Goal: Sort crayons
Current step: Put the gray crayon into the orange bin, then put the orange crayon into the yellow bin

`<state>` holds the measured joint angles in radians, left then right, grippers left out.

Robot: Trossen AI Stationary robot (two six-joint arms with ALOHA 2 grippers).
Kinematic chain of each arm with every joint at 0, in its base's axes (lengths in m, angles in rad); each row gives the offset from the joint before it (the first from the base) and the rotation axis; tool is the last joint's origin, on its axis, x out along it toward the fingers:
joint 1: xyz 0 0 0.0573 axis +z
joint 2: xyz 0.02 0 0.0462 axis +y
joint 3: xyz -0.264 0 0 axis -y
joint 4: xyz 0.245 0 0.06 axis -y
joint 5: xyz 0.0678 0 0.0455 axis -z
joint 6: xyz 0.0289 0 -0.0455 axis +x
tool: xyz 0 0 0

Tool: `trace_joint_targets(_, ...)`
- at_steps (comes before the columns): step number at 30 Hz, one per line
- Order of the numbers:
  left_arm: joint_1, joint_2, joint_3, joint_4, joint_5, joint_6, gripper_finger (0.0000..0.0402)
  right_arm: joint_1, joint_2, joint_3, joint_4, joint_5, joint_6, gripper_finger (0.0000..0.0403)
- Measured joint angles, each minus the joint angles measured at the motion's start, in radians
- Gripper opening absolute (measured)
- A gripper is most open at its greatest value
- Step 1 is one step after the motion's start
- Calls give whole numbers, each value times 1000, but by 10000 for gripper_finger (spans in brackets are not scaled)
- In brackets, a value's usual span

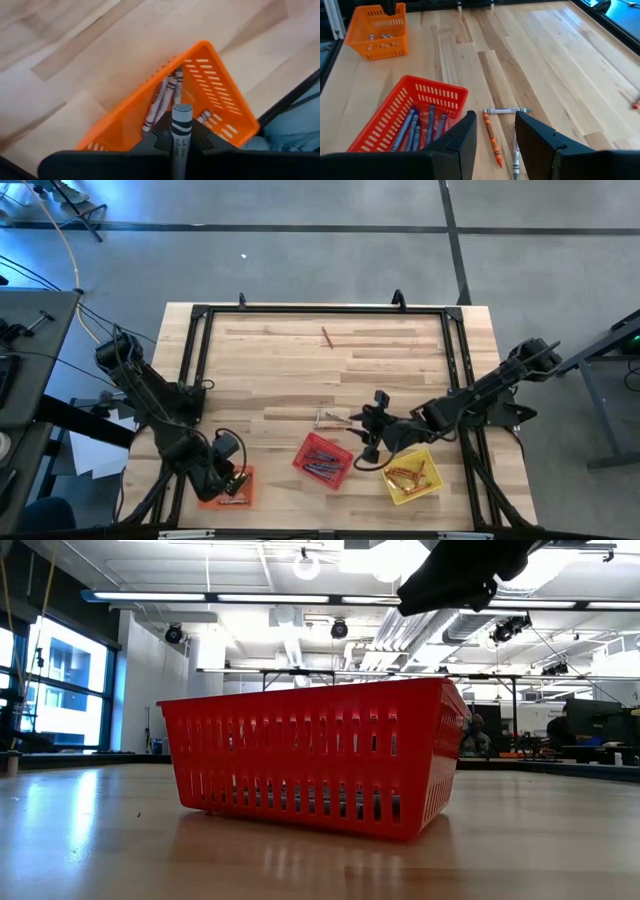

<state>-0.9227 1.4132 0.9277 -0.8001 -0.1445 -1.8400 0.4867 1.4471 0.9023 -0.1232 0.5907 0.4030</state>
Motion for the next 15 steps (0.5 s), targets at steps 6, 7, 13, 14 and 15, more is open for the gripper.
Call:
trace_joint_targets(6, -1, 0, -14, 44, 8, 21, 35, -3, 0, 0, -13, 0, 7, 129)
trace_joint_targets(7, -1, 0, -14, 57, 8, 35, 40, -3, 0, 0, -14, 0, 7, 129)
trace_joint_targets(13, -1, 0, -14, 104, 33, 92, 58, -3, 0, 0, -16, 0, 7, 129)
trace_joint_targets(14, 0, 0, -14, 108, 40, 95, 59, -3, 0, 0, -16, 0, 7, 129)
trace_joint_targets(15, -1, 0, -14, 112, 49, 97, 59, -3, 0, 0, -16, 0, 7, 129)
